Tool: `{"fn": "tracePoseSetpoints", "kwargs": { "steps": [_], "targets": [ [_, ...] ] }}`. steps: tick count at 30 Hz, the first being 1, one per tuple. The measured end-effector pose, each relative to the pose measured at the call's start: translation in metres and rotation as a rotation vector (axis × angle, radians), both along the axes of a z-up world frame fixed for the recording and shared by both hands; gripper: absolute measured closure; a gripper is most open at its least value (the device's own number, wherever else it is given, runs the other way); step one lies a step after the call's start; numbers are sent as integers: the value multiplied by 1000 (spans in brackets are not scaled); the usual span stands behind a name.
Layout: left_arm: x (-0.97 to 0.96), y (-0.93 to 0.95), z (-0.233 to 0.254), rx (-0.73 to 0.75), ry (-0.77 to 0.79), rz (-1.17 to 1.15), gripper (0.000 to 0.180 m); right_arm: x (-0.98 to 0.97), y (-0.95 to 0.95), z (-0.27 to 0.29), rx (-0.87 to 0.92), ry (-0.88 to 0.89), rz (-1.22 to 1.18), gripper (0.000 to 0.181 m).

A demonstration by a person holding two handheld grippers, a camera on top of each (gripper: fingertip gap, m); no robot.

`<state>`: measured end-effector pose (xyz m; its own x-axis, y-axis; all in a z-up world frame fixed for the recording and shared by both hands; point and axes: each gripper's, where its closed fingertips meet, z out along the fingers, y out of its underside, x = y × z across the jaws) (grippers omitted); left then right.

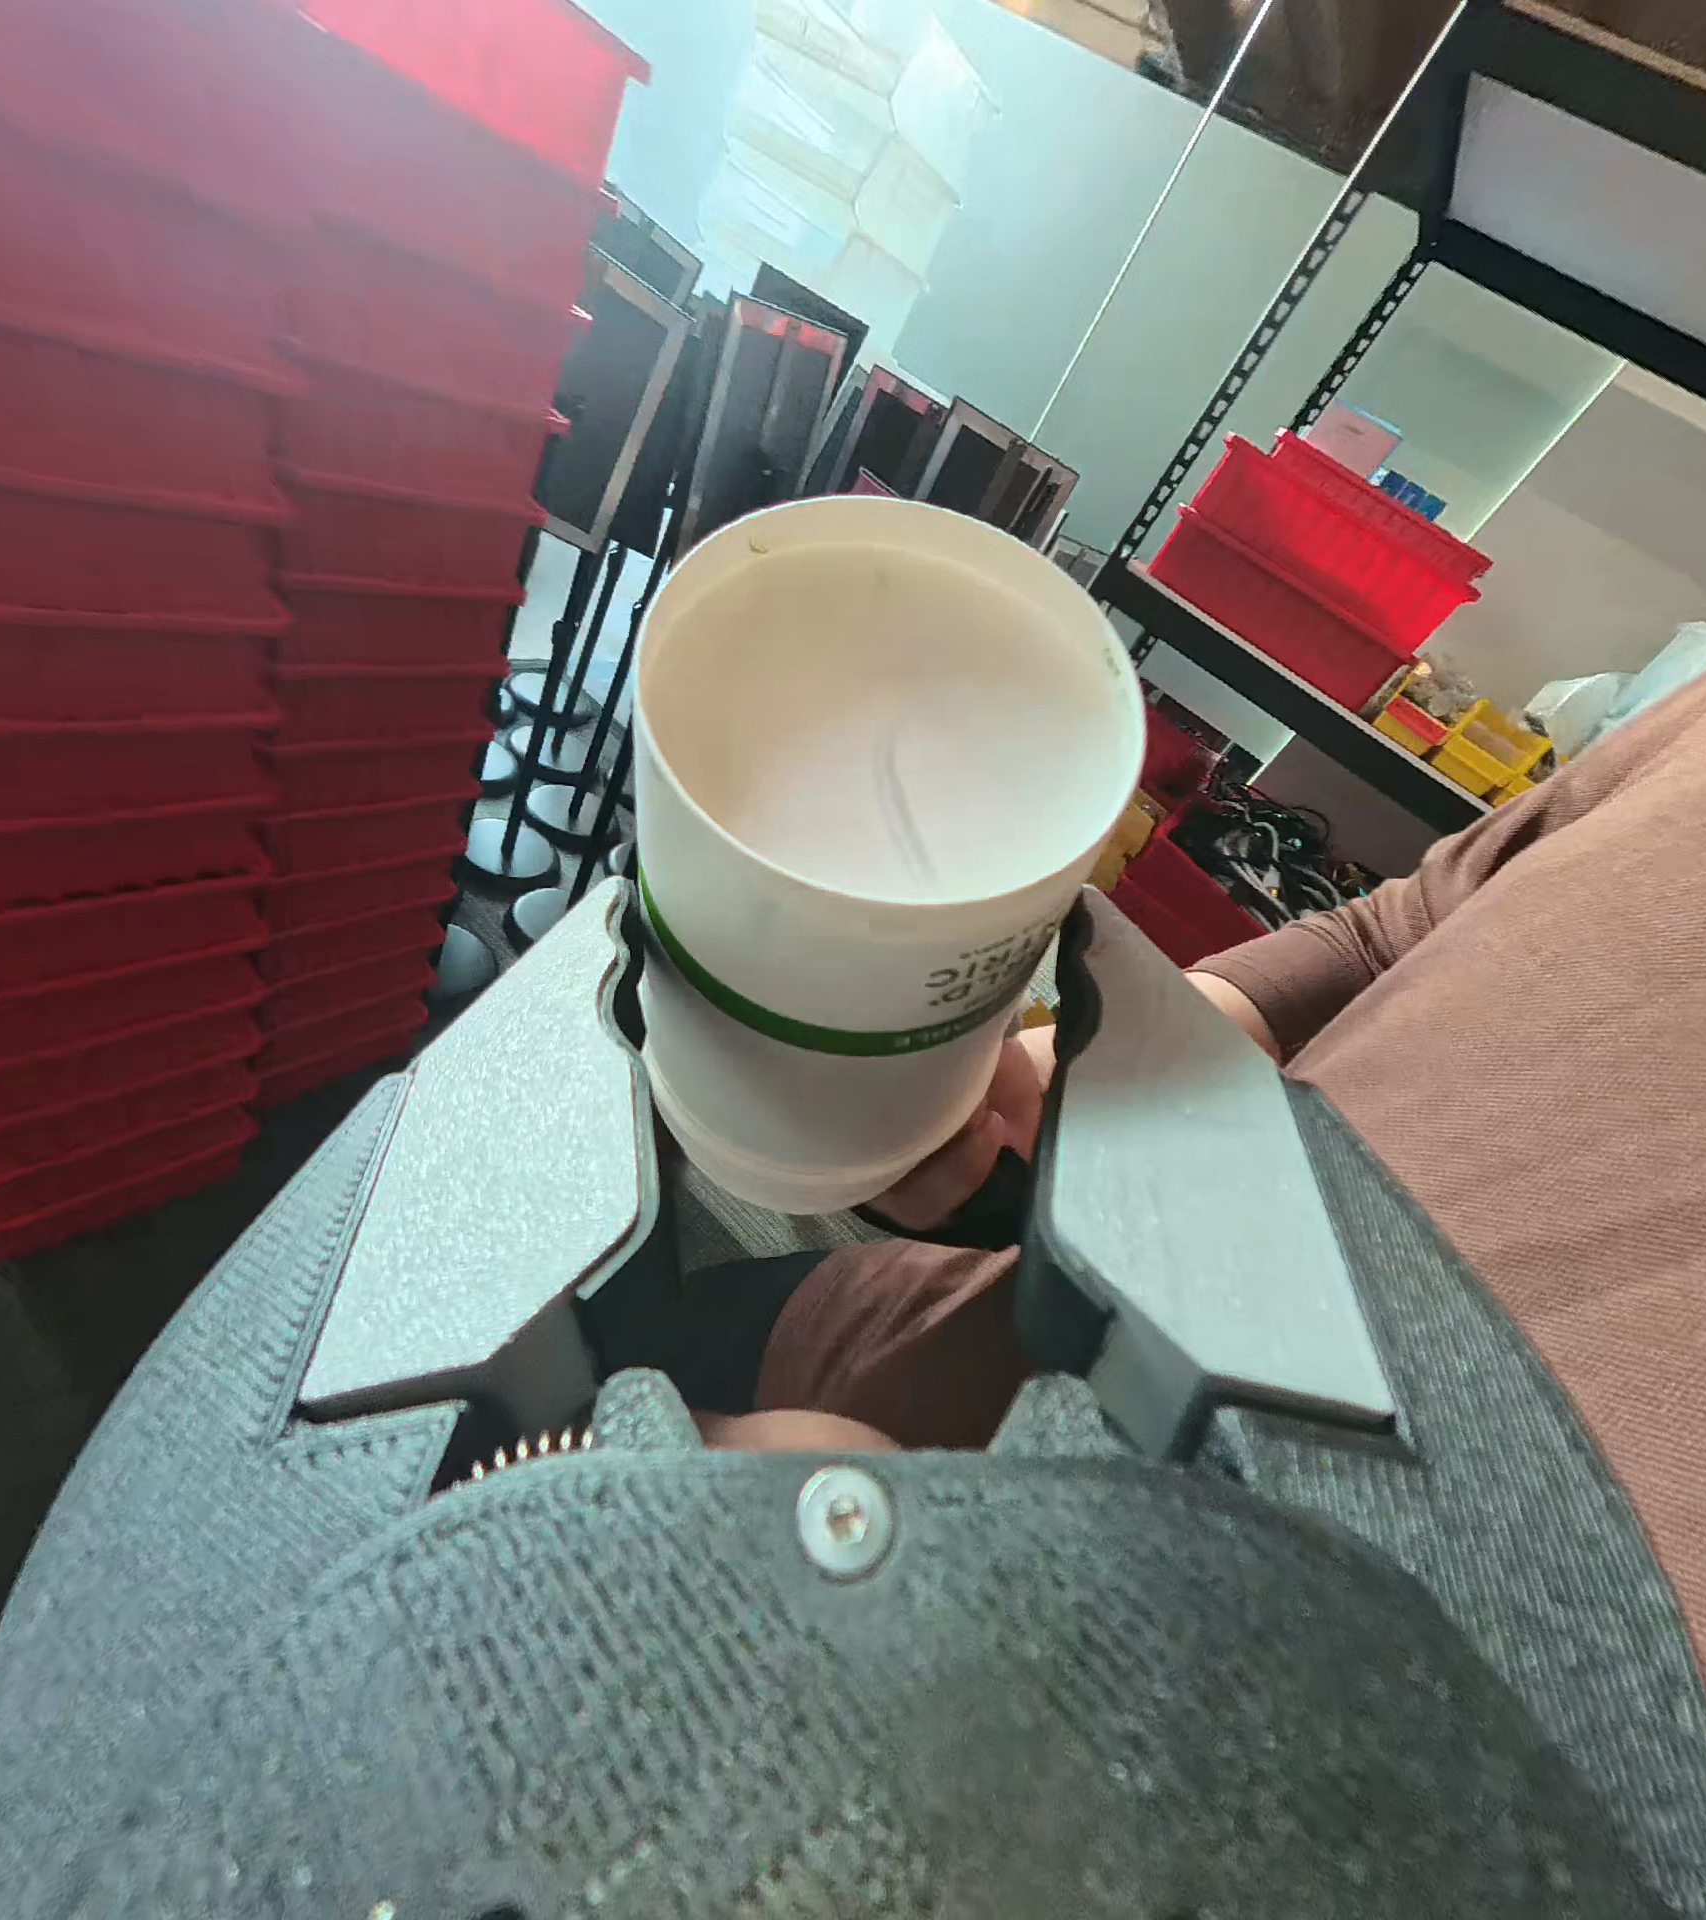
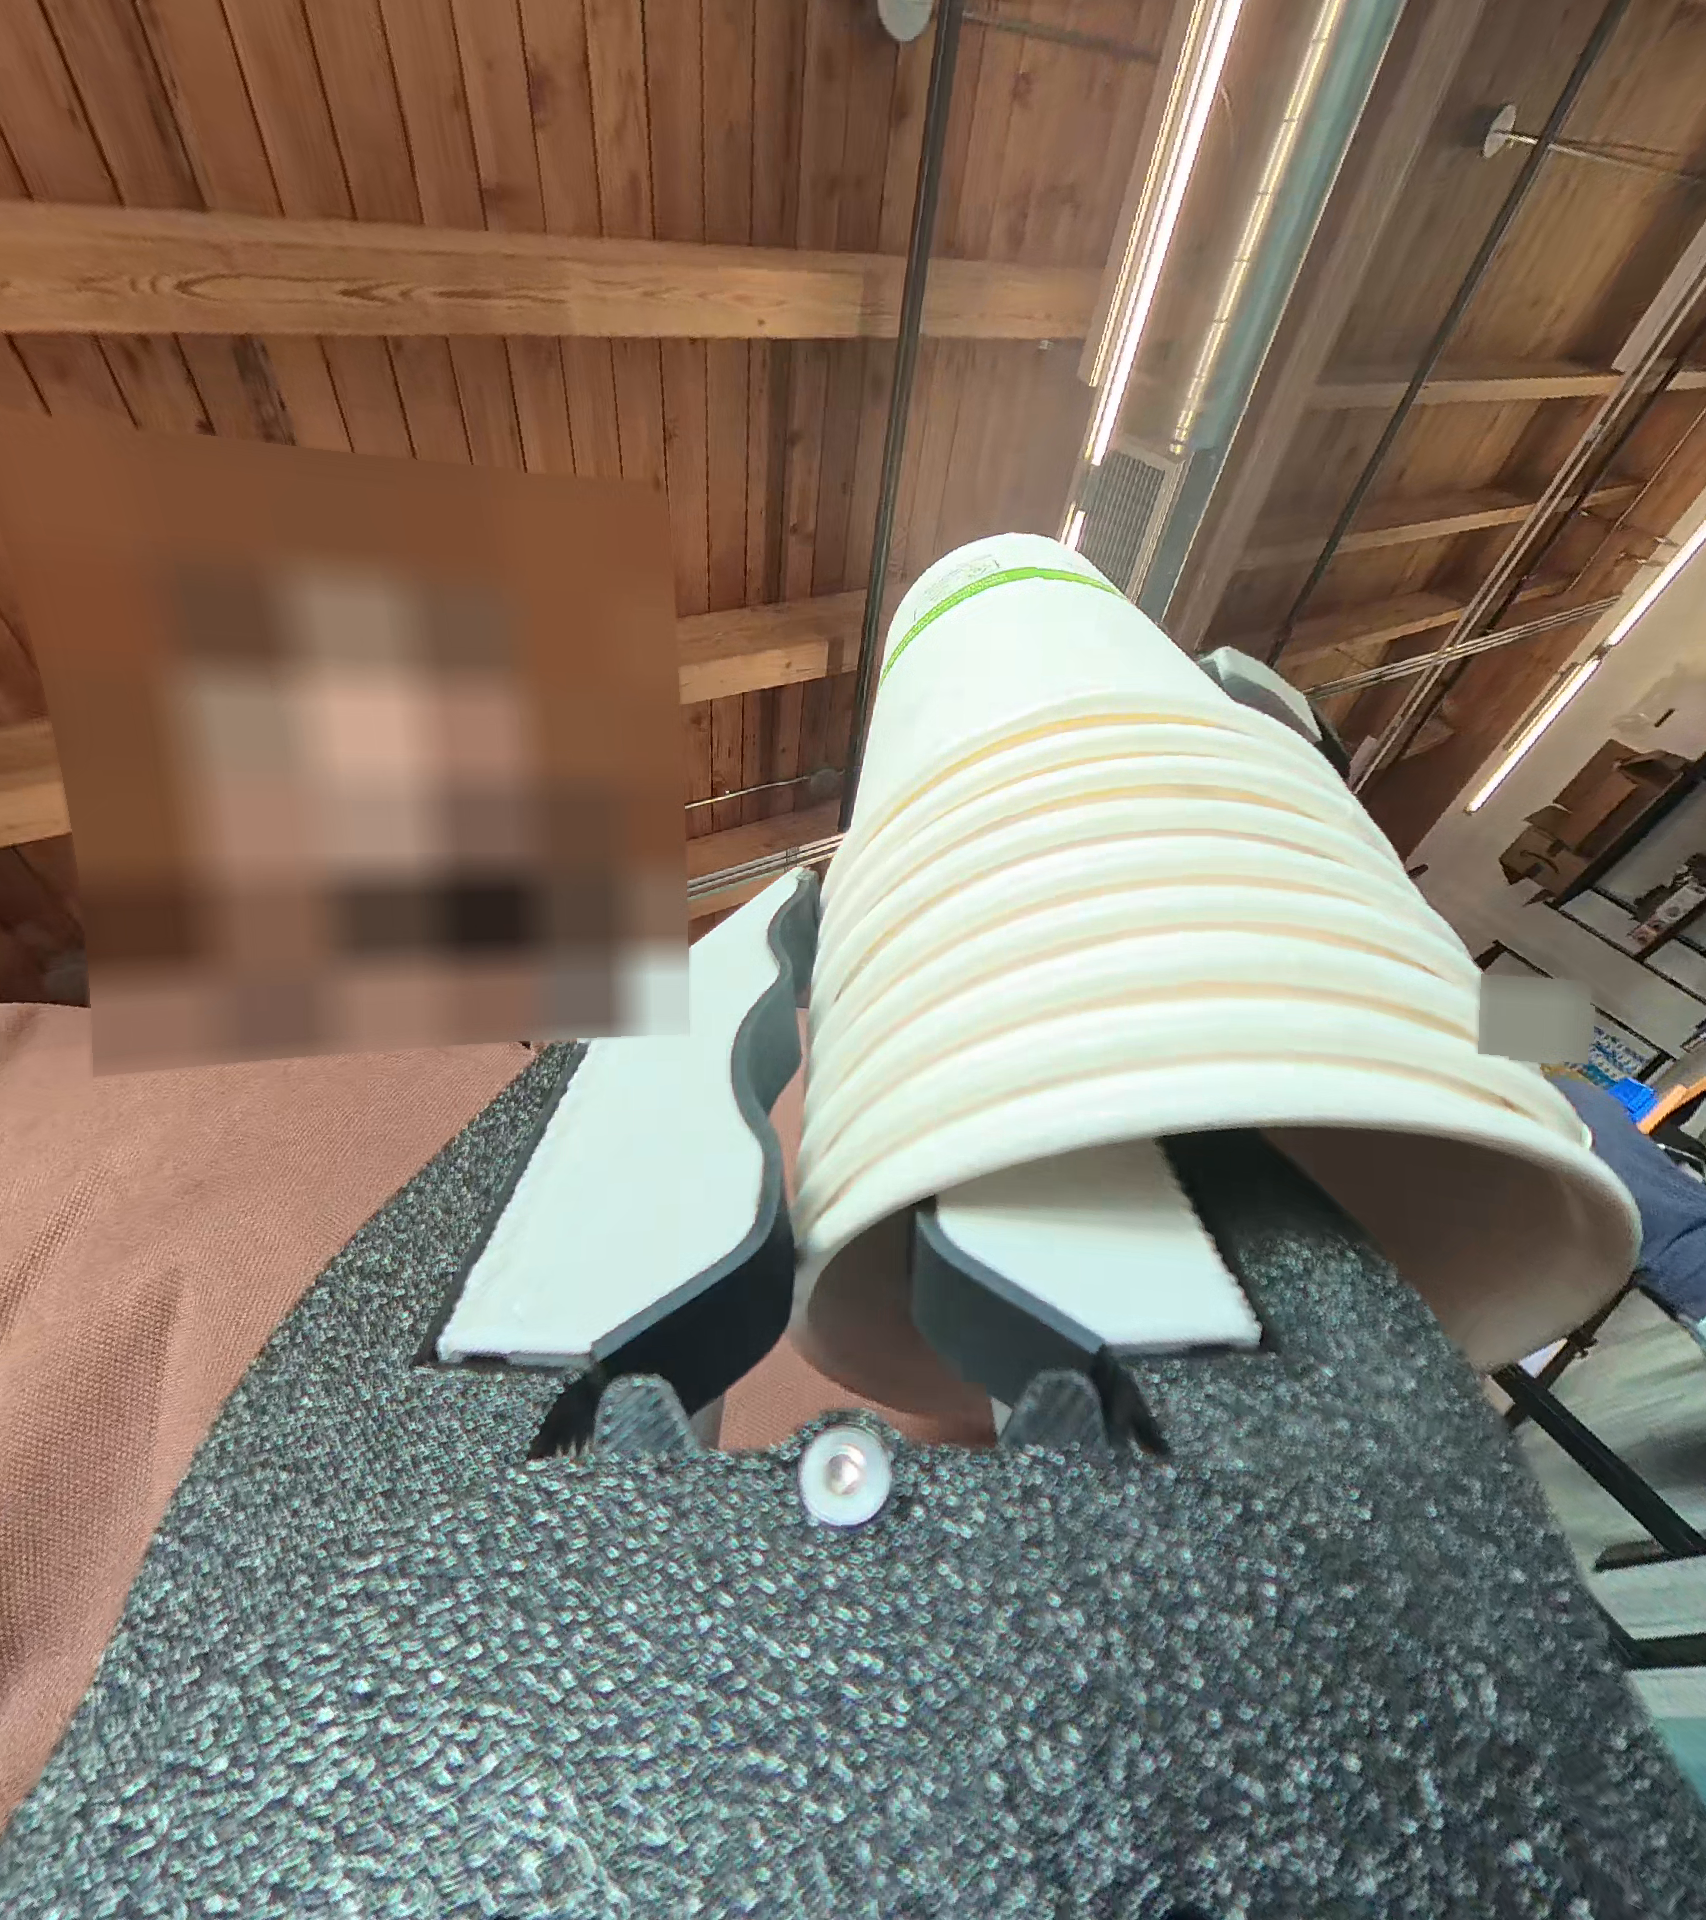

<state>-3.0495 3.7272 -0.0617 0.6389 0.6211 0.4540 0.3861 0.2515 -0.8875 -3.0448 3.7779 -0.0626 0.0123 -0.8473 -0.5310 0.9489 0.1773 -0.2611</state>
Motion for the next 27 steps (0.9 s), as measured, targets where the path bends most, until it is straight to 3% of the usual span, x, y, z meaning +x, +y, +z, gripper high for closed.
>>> {"fn": "tracePoseSetpoints", "kwargs": {
  "steps": [4,10,15,19,24,27],
  "targets": [
    [-66,-74,-14,-24,-28,48,99,-65,-76,-14,-56,-37,20,170],
    [-200,-181,-13,-104,-56,101,105,-207,-178,-30,-284,-229,125,176],
    [-305,-262,21,-34,-89,122,108,-342,-244,1,-380,-217,104,176],
    [-374,-344,23,-123,-112,225,110,-425,-282,24,-383,-138,32,174],
    [-470,-507,-19,-500,-180,497,132,-526,-319,46,-365,-78,-202,172],
    [-516,-598,-56,-725,-281,524,140,-594,-335,67,-324,-33,-430,173]
  ]
}}
